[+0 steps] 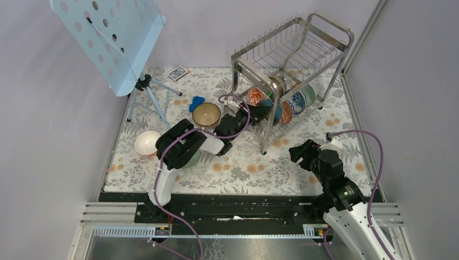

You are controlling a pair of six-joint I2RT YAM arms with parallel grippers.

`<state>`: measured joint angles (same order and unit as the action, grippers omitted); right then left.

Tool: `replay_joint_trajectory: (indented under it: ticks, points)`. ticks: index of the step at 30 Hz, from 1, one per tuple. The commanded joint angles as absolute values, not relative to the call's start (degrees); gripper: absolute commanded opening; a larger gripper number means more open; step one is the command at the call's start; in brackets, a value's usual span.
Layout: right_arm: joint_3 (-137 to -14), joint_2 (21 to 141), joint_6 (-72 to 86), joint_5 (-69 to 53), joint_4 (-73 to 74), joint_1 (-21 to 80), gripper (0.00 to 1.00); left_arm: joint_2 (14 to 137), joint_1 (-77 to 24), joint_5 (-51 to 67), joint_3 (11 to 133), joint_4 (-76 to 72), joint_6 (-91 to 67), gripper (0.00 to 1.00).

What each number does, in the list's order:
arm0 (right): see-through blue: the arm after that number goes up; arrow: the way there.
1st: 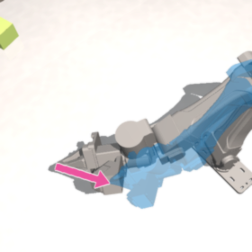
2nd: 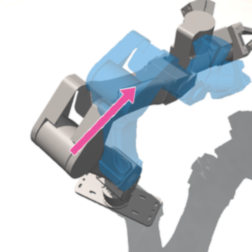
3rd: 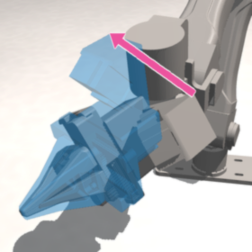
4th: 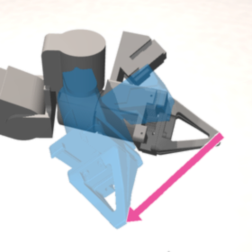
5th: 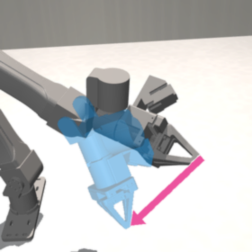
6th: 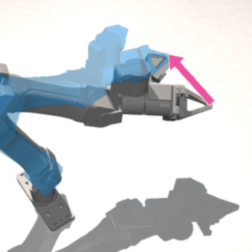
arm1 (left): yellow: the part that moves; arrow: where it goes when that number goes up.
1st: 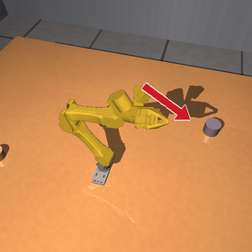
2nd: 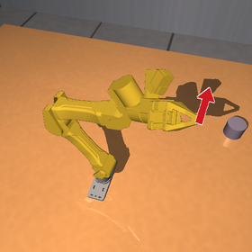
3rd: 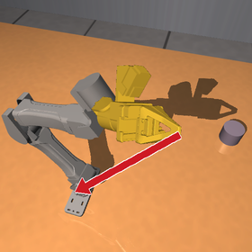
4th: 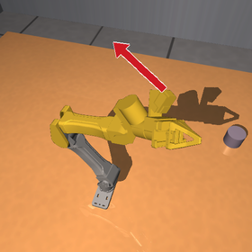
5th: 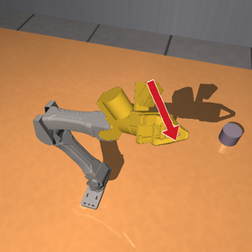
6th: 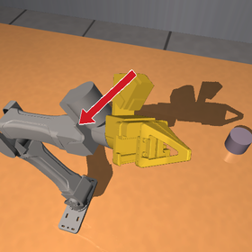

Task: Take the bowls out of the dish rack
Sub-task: Pick up the bowl from the dish rack.

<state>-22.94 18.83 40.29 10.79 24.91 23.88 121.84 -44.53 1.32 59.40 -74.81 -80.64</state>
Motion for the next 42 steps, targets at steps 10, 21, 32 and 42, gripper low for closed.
replay_joint_trajectory:
  ticks: [10,21,32,42]
  points:
    - [-23.3,17.8,39.3,9.9,23.6,23.6,0.72,111.5,-44.2,2.5,57.7,-88.2,-80.4,0.00]
    - [-23.4,17.1,39.3,9.9,23.8,23.6,0.72,105.6,-44.2,2.3,52.7,-88.2,-79.3,0.00]
    - [-23.3,16.2,39.3,9.6,24.0,23.6,0.72,94.8,-44.3,0.2,44.3,-81.5,-73.0,0.00]
    - [-23.5,15.8,39.3,8.2,24.1,23.6,0.73,77.8,-44.2,-0.8,41.3,-59.1,-64.1,0.00]
